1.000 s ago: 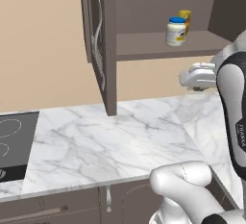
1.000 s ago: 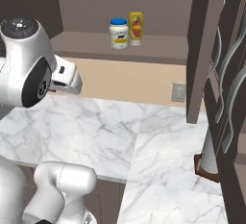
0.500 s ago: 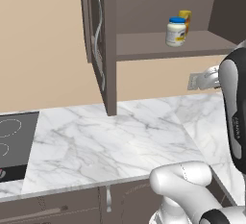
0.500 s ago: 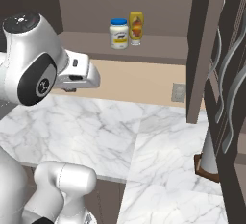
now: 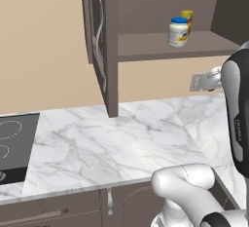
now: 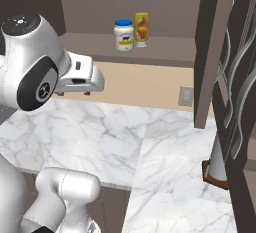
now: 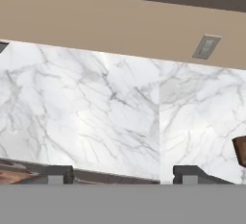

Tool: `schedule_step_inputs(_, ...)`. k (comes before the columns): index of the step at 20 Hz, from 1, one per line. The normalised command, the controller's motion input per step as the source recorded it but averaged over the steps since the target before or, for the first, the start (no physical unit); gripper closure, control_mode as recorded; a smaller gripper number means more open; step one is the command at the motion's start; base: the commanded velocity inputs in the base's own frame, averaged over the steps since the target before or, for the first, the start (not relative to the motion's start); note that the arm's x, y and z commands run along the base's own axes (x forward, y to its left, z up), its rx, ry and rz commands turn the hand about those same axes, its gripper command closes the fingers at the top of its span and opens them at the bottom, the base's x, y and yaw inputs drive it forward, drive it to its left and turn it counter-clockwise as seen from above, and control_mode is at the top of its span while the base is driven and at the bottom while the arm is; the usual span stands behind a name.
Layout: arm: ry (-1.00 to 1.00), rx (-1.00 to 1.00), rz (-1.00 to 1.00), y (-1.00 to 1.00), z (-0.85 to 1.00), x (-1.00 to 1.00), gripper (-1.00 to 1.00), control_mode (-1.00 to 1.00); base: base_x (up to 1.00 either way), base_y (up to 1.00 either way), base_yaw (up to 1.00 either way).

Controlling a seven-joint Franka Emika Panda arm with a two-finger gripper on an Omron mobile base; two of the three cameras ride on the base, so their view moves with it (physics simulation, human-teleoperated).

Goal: Move the mayonnaise and mustard from the cabinet to the dining counter.

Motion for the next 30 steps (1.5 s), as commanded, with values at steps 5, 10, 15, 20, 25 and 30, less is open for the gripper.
schedule_step_inputs(5, -0.13, 0.0, -0.09, 0.0, 0.21, 0.0, -1.0, -1.0, 0.0, 0.0, 0.0)
schedule_step_inputs(10, -0.3, 0.0, -0.09, 0.0, 0.18, 0.03, -1.0, -1.0, 0.0, 0.0, 0.0)
schedule_step_inputs(15, -0.34, 0.06, -0.06, 0.0, 0.21, 0.1, -1.0, -1.0, 0.0, 0.0, 0.0)
schedule_step_inputs(20, -0.11, 0.06, -0.08, 0.0, 0.62, 0.09, -1.0, -1.0, 0.0, 0.0, 0.0)
schedule_step_inputs(25, 0.0, 0.0, -0.1, 0.0, 0.6, 0.17, -1.0, -1.0, 0.0, 0.0, 0.0)
schedule_step_inputs(30, 0.0, 0.0, -0.04, 0.02, 0.09, 0.31, -1.0, -1.0, 0.0, 0.0, 0.0)
